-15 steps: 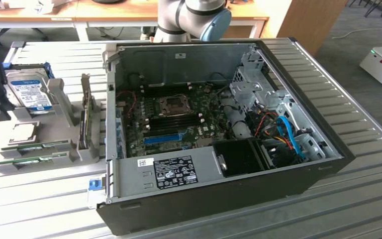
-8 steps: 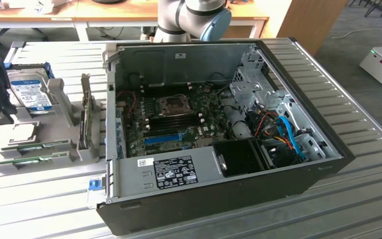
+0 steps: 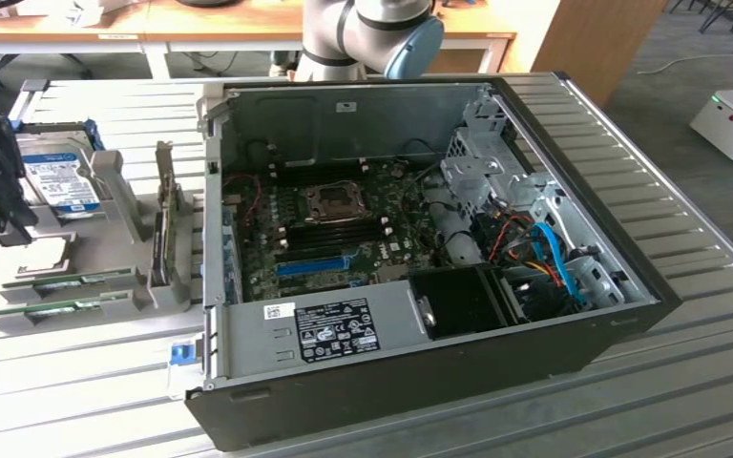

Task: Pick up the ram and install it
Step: 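Pick up the ram and move it above insertion slot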

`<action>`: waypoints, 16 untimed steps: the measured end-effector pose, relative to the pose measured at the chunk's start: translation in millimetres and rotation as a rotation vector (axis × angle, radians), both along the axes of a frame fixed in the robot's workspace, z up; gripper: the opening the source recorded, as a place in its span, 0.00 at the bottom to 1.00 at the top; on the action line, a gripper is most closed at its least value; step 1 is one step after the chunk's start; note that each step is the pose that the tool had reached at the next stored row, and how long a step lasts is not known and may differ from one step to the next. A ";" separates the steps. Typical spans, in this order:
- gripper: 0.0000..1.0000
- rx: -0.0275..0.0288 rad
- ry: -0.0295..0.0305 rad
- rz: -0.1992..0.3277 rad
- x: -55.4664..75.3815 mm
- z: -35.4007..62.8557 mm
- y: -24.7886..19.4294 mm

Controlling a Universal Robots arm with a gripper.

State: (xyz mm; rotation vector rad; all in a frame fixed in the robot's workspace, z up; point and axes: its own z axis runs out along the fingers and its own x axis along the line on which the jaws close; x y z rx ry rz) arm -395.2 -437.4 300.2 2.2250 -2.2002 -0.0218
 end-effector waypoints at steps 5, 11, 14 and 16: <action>0.31 0.0000 0.0000 0.000 0.0 -6.7 0.0; 0.31 0.0000 0.0000 0.000 0.0 -13.9 0.0; 0.31 0.0000 -0.0001 0.000 0.0 -17.2 0.0; 0.31 0.0000 0.0000 0.000 0.0 -19.2 0.0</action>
